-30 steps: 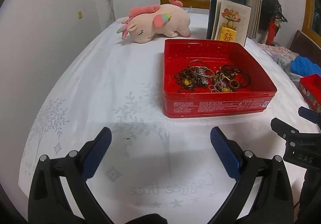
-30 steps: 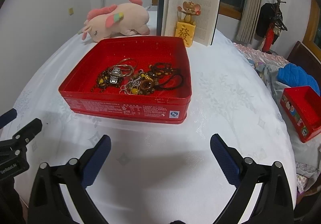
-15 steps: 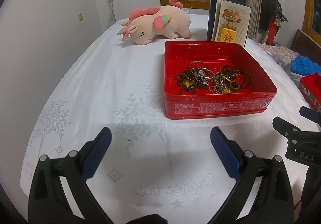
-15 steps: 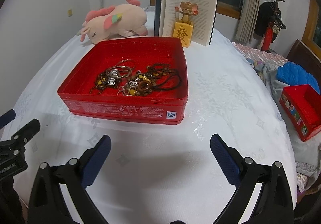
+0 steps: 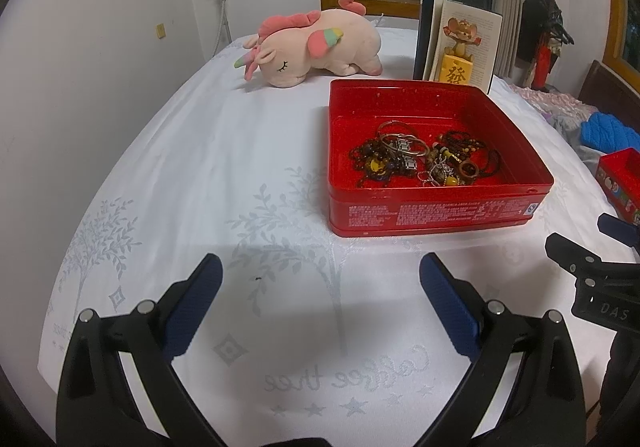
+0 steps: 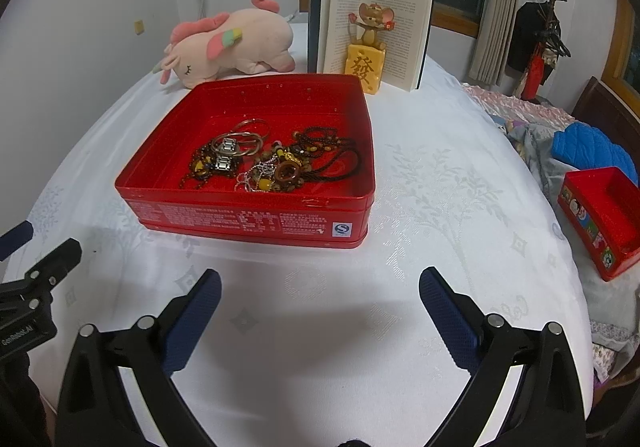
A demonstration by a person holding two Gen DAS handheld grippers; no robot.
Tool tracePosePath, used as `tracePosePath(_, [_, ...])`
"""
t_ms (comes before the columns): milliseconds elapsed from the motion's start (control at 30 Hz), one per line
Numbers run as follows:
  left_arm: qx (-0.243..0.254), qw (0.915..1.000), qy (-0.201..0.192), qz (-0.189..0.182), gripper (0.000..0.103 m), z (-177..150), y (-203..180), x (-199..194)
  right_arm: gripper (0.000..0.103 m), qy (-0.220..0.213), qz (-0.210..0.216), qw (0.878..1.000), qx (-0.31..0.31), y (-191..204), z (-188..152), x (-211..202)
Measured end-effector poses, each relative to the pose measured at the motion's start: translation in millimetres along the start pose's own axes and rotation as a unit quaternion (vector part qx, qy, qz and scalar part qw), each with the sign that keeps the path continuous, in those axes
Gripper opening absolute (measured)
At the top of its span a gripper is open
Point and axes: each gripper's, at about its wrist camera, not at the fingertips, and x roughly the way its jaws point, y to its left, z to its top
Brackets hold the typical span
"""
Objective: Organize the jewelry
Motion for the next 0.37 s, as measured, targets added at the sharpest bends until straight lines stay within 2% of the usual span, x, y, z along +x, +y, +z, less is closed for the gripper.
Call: tracePosePath(367, [-0.001,1.0,0.004,0.0,0.098,-0.6,-1.3,2.4,0.099,0.002,0.001,1.0,0.005,0.3,-0.1,1.4])
